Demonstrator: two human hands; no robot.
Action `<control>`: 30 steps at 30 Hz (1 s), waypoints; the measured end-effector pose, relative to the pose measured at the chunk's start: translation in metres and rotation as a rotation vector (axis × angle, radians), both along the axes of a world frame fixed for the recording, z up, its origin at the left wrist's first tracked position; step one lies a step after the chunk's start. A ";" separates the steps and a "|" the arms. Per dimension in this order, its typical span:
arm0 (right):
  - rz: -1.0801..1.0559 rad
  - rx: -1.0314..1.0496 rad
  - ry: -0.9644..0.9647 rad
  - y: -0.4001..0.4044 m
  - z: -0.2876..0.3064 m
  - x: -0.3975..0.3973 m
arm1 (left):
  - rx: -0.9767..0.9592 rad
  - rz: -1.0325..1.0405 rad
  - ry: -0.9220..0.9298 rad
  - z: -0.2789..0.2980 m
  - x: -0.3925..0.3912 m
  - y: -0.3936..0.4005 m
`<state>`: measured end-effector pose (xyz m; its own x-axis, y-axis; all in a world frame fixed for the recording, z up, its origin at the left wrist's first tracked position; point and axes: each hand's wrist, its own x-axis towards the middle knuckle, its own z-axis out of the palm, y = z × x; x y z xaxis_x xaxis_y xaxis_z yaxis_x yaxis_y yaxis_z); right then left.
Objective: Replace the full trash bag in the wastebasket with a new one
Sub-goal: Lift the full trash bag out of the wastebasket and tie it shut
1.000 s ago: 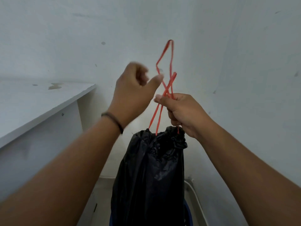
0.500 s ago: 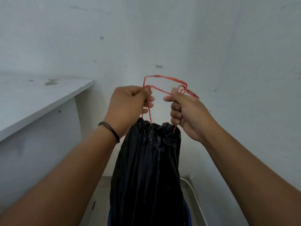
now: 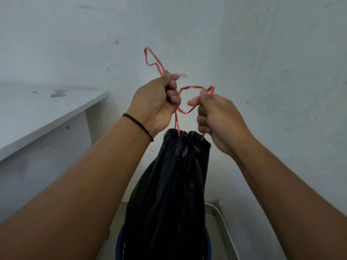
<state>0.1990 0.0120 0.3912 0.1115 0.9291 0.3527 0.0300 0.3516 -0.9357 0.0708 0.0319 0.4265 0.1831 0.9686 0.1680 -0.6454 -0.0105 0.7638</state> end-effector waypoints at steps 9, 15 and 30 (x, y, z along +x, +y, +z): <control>-0.007 -0.006 -0.038 0.003 -0.012 -0.007 | 0.157 0.186 0.417 -0.026 0.002 -0.001; -0.018 0.024 -0.003 0.008 -0.031 -0.010 | 0.168 0.220 0.345 -0.050 0.005 -0.003; -0.202 -0.283 -0.010 0.002 -0.052 -0.029 | 0.086 0.192 0.436 -0.074 0.011 -0.006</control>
